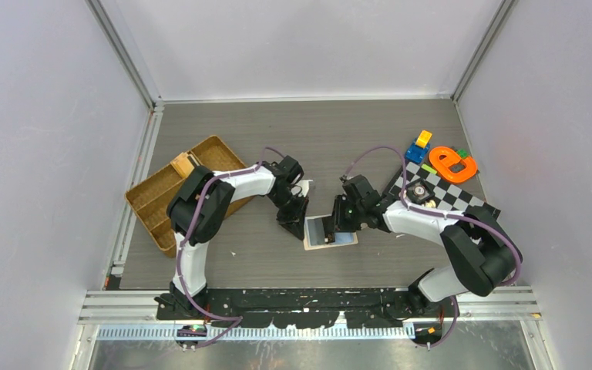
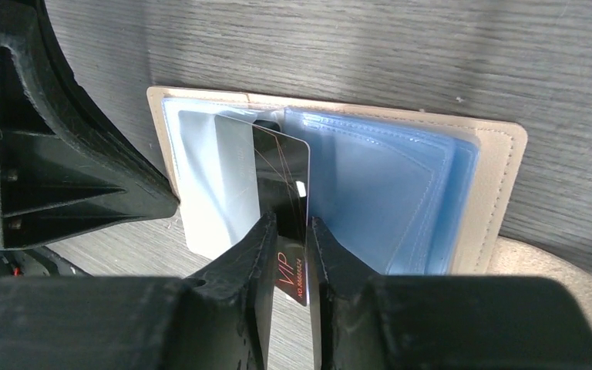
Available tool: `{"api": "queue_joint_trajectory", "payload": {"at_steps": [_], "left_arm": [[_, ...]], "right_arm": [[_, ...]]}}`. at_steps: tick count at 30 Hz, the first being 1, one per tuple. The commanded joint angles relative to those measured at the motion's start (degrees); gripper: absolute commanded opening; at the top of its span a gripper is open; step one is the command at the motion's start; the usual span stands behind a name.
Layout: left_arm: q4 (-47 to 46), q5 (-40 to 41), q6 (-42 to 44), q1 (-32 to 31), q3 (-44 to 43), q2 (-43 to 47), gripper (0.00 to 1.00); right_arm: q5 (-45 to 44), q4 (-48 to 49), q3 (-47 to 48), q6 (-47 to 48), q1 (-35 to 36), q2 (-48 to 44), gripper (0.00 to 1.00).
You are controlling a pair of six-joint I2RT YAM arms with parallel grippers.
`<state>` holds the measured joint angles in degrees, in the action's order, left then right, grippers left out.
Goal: Put the credit cards into the card holder
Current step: Insert the credit card into the card slot.
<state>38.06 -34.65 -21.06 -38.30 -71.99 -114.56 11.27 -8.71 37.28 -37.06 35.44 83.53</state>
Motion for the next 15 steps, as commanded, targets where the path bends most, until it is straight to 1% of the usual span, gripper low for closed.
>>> {"api": "queue_joint_trajectory", "payload": {"at_steps": [1,10,15], "left_arm": [[-3.8,2.6,-0.5,-1.0,1.5,-3.0,0.04],[-4.8,2.2,-1.0,-1.0,1.9,-2.5,0.04],[-4.9,2.6,-1.0,-1.0,1.8,-2.2,0.02]], "right_arm": [[-1.0,-1.0,0.9,-1.2,2.9,1.3,0.27],[-2.4,1.6,1.6,-3.3,5.5,1.8,0.38],[-2.5,1.9,2.6,-2.8,6.7,2.8,0.39]]}}
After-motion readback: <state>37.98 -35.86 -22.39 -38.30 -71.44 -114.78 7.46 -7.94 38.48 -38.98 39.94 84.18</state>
